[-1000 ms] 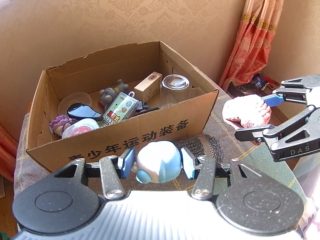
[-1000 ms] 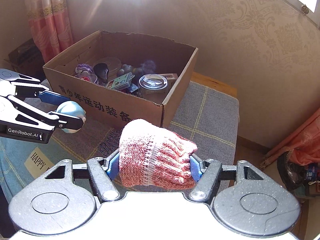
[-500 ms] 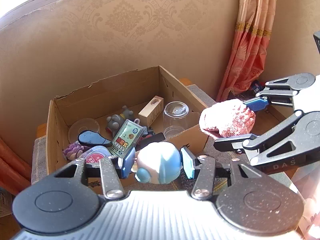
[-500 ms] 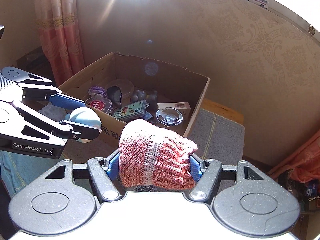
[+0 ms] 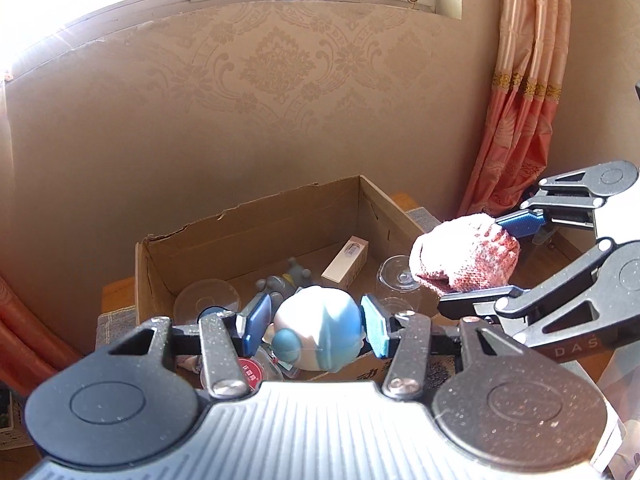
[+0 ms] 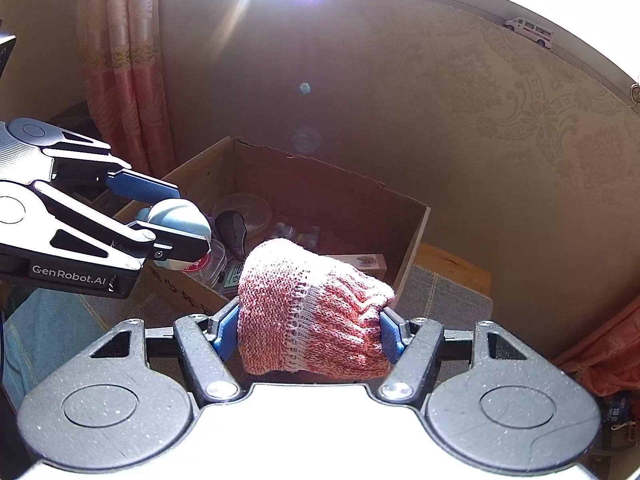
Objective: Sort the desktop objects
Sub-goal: 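Lift and carry the toy with left tool while right tool carries the pink sock to the box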
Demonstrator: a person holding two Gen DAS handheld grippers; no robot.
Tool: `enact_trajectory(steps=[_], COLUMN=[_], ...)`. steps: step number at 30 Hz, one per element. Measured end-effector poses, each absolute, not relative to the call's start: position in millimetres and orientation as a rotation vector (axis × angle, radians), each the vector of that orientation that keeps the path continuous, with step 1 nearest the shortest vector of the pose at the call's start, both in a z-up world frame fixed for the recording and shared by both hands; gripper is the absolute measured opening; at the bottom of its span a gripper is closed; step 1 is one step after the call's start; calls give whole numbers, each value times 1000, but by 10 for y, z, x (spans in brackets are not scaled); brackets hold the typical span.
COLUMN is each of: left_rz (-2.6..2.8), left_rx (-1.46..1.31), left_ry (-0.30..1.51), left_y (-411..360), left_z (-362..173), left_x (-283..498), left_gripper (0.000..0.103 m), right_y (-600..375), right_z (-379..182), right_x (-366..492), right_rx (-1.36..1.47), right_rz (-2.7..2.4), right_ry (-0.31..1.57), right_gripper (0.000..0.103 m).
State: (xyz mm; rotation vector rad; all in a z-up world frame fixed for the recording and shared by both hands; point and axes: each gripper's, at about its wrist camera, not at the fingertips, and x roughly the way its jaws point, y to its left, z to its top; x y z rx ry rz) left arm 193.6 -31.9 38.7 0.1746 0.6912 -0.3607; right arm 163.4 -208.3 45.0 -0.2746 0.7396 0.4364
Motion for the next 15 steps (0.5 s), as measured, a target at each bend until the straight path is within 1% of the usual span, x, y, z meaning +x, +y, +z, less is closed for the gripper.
enact_trajectory(steps=[9, 12, 15], left_rz=[-359, -352, -343], left_rx=[150, 144, 138], left_ry=[704, 708, 722], left_y=[-232, -201, -148], left_z=[297, 248, 201], left_x=[2236, 2327, 2402], left_gripper=[50, 55, 66], right_y=[-1929, -1890, -1841], right_z=[456, 449, 433], right_x=[1912, 2046, 2161], right_rx=[-295, -294, -308], right_rz=[446, 449, 450], right_ry=[746, 751, 755], right_gripper=[72, 72, 72])
